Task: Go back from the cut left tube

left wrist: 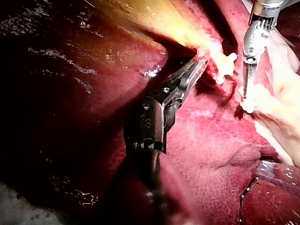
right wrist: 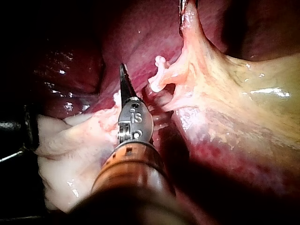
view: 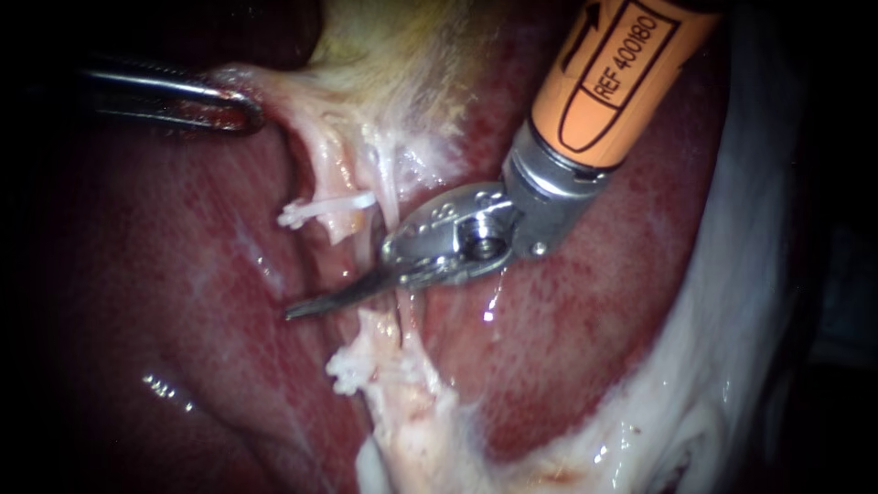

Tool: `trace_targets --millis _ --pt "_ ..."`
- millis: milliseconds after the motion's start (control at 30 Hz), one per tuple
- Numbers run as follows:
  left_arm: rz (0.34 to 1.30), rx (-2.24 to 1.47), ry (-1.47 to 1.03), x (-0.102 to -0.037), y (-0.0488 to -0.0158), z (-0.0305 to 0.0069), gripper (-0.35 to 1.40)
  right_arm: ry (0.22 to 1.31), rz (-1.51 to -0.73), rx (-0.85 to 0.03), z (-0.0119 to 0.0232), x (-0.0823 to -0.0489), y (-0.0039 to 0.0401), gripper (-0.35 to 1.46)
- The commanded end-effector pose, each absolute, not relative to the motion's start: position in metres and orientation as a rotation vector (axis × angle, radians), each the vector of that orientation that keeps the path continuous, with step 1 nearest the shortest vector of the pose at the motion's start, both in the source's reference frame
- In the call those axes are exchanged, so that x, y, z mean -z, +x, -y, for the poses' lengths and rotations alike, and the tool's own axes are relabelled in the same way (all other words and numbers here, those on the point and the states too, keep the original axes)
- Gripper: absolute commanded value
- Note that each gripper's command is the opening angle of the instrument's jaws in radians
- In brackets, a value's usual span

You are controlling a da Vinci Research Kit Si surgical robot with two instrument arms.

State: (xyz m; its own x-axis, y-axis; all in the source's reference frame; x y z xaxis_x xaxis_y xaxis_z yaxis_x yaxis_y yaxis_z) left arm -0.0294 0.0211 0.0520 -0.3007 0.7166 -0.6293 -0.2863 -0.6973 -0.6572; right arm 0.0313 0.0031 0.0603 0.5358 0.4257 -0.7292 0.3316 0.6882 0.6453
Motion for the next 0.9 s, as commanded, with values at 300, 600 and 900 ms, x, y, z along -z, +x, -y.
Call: trace_targets --millis 300,600,900 --pt "0.571 -2.039 -1.301 -0.0522 -0.0293 -0.0212 -0.35 0.786 -1.115 -0.143 -0.0031 -0.0601 0.0307 1.38" --pt "0.571 -2.040 -1.302 -0.0525 -0.0291 -0.0213 -0.35 0.691 -1.115 -0.205 -0.0023 -0.0597 0.0276 1.44" --pt "0.571 -2.040 -1.302 -0.0527 -0.0291 -0.0213 -0.35 0.291 -1.060 -0.262 -0.0014 -0.0580 0.0178 1.44"
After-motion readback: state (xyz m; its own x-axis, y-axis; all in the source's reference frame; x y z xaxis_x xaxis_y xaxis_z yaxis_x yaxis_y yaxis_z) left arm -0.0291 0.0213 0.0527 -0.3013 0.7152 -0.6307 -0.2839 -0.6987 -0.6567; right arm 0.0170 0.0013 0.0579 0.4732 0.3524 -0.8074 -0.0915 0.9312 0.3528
